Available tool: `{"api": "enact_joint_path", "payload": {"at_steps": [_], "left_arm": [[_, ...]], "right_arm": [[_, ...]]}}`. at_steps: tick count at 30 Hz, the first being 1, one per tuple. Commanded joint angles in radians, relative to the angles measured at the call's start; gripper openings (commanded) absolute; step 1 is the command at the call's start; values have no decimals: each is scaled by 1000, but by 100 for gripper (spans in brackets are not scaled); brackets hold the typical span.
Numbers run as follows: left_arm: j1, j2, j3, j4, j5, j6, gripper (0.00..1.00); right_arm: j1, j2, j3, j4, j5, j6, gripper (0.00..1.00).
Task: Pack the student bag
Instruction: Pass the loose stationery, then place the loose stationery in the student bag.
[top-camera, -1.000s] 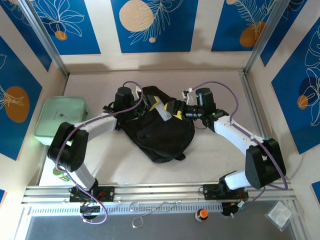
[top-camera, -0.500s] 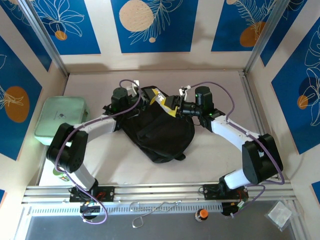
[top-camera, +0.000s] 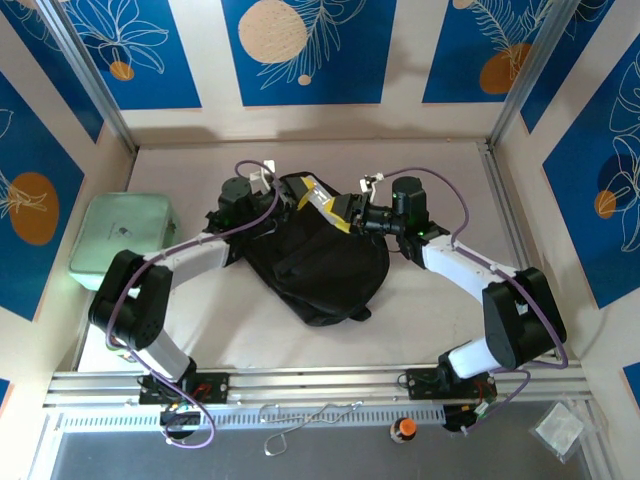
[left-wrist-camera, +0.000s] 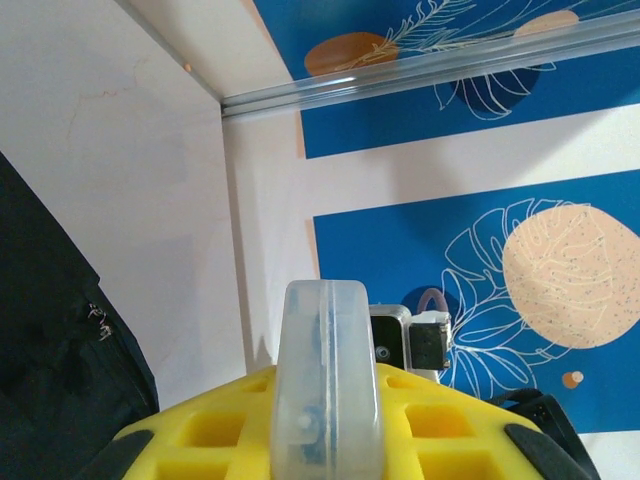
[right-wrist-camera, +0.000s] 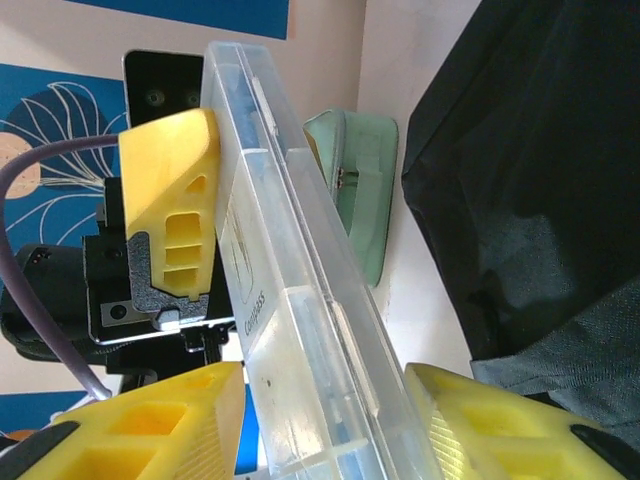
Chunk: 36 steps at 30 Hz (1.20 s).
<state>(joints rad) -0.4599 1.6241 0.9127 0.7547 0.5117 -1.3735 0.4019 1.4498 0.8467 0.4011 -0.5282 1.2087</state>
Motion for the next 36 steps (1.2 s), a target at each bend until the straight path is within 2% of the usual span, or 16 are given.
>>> {"api": "enact_joint_path", "payload": {"at_steps": [1, 6, 10, 12, 16, 19, 25, 27, 32, 36], "left_arm": [[6, -21, -19, 25, 4, 3, 23], [12, -20, -36, -7, -10, 22, 33], [26, -38, -61, -76, -32, 88, 52], [30, -66, -67, -183, -63, 182, 59], [27, -144, -43, -545, -188, 436, 64], [24, -172, -34, -704, -237, 576, 64], [8, -157, 12, -876, -201, 766, 57], [-10, -144, 31, -902, -199, 803, 53], [-72, -96, 69, -915, -222, 849, 37], [-99, -74, 89, -931, -245, 870, 30]], "right_arm": [[-1, -4, -16, 127, -13, 52, 39], [-3, 8, -25, 168, -16, 83, 23], [-6, -5, -35, 134, 2, 58, 16], [-10, -20, -36, 77, 20, 33, 13], [-28, -53, -32, -84, 60, -33, 12], [-37, -77, -23, -220, 101, -87, 11], [-35, -90, 23, -417, 154, -118, 11], [-29, -83, 40, -447, 165, -119, 11], [-11, -55, 77, -476, 170, -115, 11], [-2, -37, 104, -501, 165, -118, 11]]}}
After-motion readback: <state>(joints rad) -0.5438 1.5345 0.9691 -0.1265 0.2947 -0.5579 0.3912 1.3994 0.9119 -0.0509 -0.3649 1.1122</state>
